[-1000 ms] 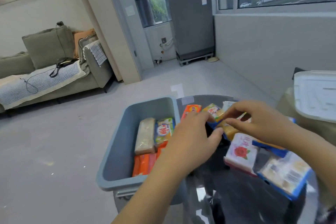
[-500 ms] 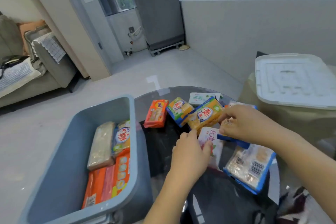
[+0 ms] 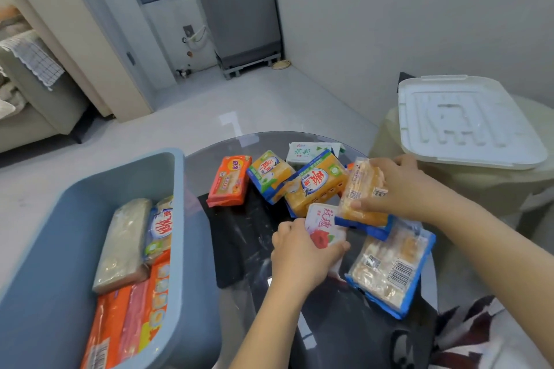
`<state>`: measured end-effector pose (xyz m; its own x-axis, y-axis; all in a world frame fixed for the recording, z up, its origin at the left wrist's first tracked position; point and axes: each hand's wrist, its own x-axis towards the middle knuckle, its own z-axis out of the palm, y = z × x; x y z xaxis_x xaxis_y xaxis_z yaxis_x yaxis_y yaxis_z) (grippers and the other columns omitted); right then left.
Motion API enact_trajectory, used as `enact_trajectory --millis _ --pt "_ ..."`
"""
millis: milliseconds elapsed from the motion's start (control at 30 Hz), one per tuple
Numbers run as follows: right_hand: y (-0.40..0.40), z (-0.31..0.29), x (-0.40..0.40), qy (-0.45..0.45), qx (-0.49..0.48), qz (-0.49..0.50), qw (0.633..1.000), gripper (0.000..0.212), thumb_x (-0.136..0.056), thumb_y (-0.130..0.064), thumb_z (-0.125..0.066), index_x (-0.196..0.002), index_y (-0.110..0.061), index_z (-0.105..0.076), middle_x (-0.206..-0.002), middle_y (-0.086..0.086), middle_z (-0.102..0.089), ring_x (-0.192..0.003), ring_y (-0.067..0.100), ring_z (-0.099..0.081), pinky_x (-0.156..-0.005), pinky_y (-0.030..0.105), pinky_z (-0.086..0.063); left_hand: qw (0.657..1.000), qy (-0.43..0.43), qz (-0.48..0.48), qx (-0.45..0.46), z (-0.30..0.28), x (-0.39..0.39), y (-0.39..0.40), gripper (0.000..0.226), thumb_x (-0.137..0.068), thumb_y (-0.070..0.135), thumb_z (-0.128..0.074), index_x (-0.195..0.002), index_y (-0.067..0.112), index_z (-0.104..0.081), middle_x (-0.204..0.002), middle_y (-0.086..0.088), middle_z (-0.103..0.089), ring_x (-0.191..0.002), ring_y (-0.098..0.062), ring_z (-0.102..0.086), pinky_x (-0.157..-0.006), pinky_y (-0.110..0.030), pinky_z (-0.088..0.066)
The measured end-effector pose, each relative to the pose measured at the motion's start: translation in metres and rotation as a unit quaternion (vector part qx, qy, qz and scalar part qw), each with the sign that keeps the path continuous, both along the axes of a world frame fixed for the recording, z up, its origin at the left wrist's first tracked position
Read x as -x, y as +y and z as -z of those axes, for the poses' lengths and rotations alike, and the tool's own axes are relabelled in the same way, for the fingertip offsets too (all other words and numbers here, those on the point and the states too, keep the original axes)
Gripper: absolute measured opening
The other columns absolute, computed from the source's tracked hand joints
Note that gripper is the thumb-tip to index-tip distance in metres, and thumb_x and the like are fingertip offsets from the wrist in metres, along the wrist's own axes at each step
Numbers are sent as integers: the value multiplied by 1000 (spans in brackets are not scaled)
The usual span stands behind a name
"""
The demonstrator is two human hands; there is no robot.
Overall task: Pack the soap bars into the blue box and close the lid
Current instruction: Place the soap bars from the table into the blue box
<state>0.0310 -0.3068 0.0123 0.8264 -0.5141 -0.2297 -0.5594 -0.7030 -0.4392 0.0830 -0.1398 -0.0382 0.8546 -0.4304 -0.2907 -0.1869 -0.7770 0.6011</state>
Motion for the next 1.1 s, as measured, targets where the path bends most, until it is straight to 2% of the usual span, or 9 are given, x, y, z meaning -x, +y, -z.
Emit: enact_trajectory --millis 333,400,467,567,667,767,867,1000,1100 --pt "-11 5 -4 -8 -47 20 999 105 -65 -51 -75 -145 -16 -17 -146 13 -26 -125 30 -43 -97 38 -43 1000 -6 -9 25 1 -3 19 63 -58 60 -65 -113 31 -55 -110 4 -59 -105 -19 -57 -86 -43 -53" --pt "-14 5 -6 -15 -48 31 998 106 -59 -54 -77 -142 -13 -25 -141 13 -35 -120 28 -48 -95 38 -46 999 -22 -9 30 0 -1 22 59 -68 56 -63 -121 32 -51 -120 6 -56 -112 -19 -53 -96 -45 -46" --pt "-13 5 -6 -20 -44 44 998 103 -55 -56 -78 -137 -11 -34 -132 12 -45 -111 26 -53 -89 36 -49 997 -60 -17 37 -3 4 21 58 -81 51 -59 -134 32 -45 -135 9 -48 -126 -17 -43 -109 -42 -30" --pt "-10 3 -3 -35 -38 60 997 91 -57 -52 -79 -128 -9 -42 -120 11 -54 -97 22 -57 -70 27 -50 991 -122 0 55 -11 15 10 51 -87 50 -54 -135 33 -48 -143 16 -40 -136 -9 -27 -110 -35 -12" --pt "-10 1 2 -60 -57 74 994 76 -64 -42 -80 -123 -7 -46 -101 5 -57 -80 16 -55 -52 20 -39 988 -132 53 55 -17 20 -6 36 -84 53 -57 -116 37 -62 -122 17 -54 -124 -9 -36 -101 -31 -15" --pt "-8 -1 7 -68 -67 72 993 70 -68 -38 -78 -122 -5 -49 -96 4 -58 -84 19 -57 -66 26 -46 991 -103 24 87 -21 20 -13 26 -80 52 -64 -95 32 -70 -91 15 -59 -103 -12 -39 -93 -32 -24" --pt "-7 -6 15 -59 -81 66 993 65 -69 -41 -76 -118 -5 -52 -102 10 -64 -93 24 -62 -81 35 -52 988 -85 -10 127 -23 20 -11 28 -74 52 -69 -89 28 -73 -84 16 -63 -98 -11 -35 -86 -32 -31" --pt "-9 -13 37 -32 -84 26 996 53 -68 -48 -74 -98 -8 -57 -90 9 -67 -85 23 -65 -73 33 -54 979 -73 1 191 -26 35 2 24 -69 48 -76 -77 26 -72 -77 15 -61 -87 -6 -50 -81 -35 -45" --pt "-8 -9 58 -2 -72 0 997 49 -66 -52 -74 -91 -14 -54 -79 2 -69 -72 15 -66 -68 29 -52 974 -46 39 217 -22 52 10 18 -69 38 -79 -69 22 -70 -65 8 -60 -66 -6 -54 -63 -25 -47"
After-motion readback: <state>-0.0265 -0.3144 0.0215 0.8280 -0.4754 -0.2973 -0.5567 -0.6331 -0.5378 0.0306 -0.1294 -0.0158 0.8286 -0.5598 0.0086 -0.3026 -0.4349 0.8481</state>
